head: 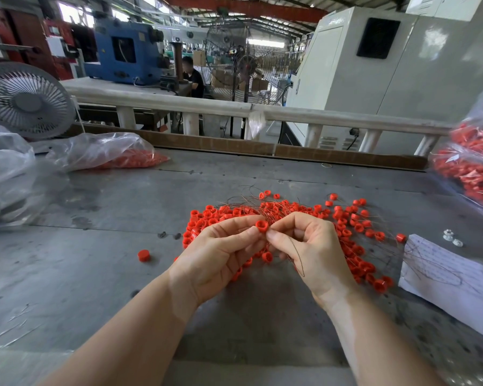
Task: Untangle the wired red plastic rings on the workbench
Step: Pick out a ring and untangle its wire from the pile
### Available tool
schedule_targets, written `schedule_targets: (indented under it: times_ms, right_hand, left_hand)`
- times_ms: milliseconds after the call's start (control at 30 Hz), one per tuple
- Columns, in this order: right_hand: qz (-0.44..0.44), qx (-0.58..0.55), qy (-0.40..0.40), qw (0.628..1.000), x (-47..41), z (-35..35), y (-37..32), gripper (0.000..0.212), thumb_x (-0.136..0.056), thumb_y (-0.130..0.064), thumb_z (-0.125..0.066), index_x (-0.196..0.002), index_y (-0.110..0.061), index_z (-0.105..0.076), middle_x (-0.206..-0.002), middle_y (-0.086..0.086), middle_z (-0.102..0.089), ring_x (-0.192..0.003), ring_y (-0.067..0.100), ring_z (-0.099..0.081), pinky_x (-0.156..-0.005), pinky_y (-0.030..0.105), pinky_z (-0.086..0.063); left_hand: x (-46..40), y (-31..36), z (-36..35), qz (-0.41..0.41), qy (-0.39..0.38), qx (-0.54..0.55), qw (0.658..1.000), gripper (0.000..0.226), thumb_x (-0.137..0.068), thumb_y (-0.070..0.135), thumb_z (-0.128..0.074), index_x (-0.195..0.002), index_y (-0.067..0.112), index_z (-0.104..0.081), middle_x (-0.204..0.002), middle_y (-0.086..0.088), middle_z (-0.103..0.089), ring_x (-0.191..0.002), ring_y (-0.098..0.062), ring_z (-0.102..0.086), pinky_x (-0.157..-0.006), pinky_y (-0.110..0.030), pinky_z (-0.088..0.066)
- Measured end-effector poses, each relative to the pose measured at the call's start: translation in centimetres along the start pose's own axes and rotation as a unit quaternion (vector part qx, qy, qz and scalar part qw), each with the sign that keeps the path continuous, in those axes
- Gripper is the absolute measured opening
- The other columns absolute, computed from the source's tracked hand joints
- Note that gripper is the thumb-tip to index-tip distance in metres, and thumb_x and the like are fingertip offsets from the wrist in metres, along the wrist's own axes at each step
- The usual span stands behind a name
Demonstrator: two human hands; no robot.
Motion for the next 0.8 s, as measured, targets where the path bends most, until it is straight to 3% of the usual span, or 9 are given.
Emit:
schedule_targets:
  times_ms: [367,533,800]
  right_hand:
    - [0.008,0.005,-0.010,1.000,-0.07,0.03,0.00,0.024,-0.082,-0.003,-0.067,-0.066,-0.020,-0.069,-0.057,-0.003,-0.065,-0.053,0.005,-0.058,-0.051,0.014,-0.044]
    - [-0.012,-0.028,-0.023,0.999,0.03,-0.02,-0.20,0.024,-0.084,-0.001,-0.064,-0.068,-0.018,-0.068,-0.057,-0.004,-0.064,-0.050,0.003,-0.056,-0.046,0.009,-0.039]
    - [-0.018,-0.060,-0.008,0.998,-0.02,0.02,-0.12,0.022,-0.083,0.002,-0.064,-0.071,-0.015,-0.068,-0.058,-0.001,-0.066,-0.053,0.005,-0.059,-0.048,0.013,-0.044]
  left_hand:
    - [0.14,0.19,-0.29,-0.006,0.009,0.025,1.000,0.021,-0.066,-0.002,-0.059,-0.082,0.005,-0.073,-0.076,-0.009,-0.070,-0.060,-0.010,-0.067,-0.063,-0.018,-0.056]
    - [0.28,0.30,-0.30,0.002,0.012,0.035,0.999,0.024,-0.066,-0.003,-0.059,-0.080,0.005,-0.076,-0.074,-0.009,-0.071,-0.060,-0.011,-0.068,-0.057,-0.017,-0.055]
    - [0.21,0.24,-0.24,0.012,0.011,0.043,0.999,0.023,-0.065,-0.002,-0.059,-0.074,0.008,-0.077,-0.073,-0.008,-0.071,-0.063,-0.011,-0.070,-0.057,-0.017,-0.056]
Point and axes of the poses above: each hand's wrist, its own x-axis away from the middle knuckle, its own z-axis out of the back of the hand, y = z × x, the point moved 1 cm from there along -x, towards the middle knuckle
